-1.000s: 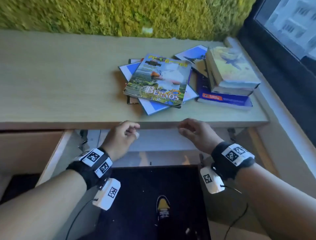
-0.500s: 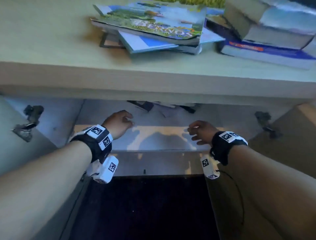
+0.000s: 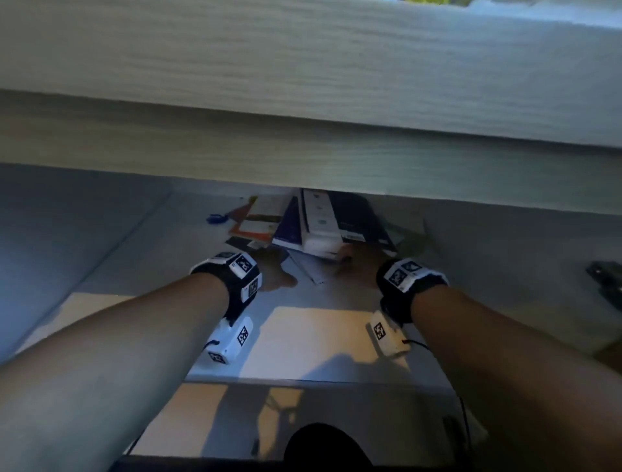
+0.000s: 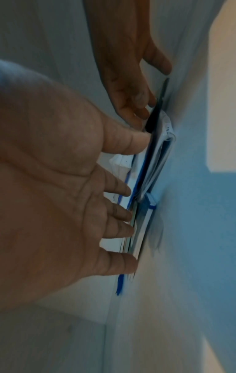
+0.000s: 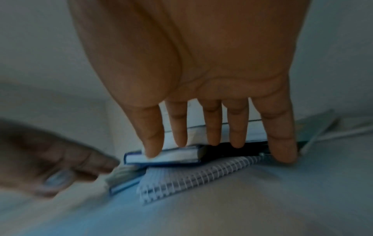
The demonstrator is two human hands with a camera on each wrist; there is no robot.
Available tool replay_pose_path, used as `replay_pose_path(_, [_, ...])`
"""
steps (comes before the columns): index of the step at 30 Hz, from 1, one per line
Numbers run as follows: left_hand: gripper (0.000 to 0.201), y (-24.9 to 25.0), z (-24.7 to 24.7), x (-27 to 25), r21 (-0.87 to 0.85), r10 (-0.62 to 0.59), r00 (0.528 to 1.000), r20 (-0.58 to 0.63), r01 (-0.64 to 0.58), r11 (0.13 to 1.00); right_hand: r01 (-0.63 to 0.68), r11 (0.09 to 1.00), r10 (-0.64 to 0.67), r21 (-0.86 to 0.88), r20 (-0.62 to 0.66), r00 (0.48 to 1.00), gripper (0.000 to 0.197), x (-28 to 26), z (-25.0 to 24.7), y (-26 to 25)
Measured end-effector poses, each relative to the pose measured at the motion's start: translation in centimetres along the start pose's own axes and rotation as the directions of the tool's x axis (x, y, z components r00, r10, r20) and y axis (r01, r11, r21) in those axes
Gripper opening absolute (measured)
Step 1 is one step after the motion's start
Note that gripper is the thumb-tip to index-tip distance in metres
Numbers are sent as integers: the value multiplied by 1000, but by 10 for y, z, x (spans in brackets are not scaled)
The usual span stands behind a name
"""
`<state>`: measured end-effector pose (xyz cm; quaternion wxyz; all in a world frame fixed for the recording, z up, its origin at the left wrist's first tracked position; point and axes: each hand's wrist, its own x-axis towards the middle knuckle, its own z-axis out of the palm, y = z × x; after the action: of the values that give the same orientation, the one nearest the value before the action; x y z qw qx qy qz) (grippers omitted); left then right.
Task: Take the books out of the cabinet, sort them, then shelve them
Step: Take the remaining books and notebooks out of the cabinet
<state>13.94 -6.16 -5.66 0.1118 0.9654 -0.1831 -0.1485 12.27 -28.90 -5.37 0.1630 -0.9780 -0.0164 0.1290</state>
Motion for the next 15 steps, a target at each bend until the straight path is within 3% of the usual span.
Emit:
replay_pose_path(3, [98, -2, 12, 12, 64, 34, 999, -7, -34, 997, 39, 962, -9, -269, 112, 994, 100, 5, 21, -2])
replay_pose_path(4, [89, 0, 14, 10, 72, 14, 1000, 21, -15, 997, 52, 951, -18, -306, 114, 993, 93, 6, 27, -2])
replay_pose_path(6, [72, 1, 20, 4, 119, -11, 997, 76, 2, 993, 111, 942, -78, -317, 115, 990, 58, 3, 32, -3])
replay_pose_path(7, [71, 2, 23, -2, 132, 12, 996, 84, -23, 991, 136, 935, -103, -327, 116, 988, 54, 0, 34, -4])
replay_pose_path(10, [75, 8, 30, -36, 152, 124, 989, 76, -135, 979, 212, 902, -155, -376, 176, 972, 86, -19, 41, -16])
replay_pose_path(13, [96, 7, 34, -78, 208, 64, 997, 52, -74, 975, 211, 894, -102, -396, 278, 955, 82, -57, 50, -39])
replay_pose_path(15, [99, 0, 34, -108, 215, 70, 993, 93, -88, 973, 237, 885, -109, -401, 316, 942, 78, -89, 51, -54])
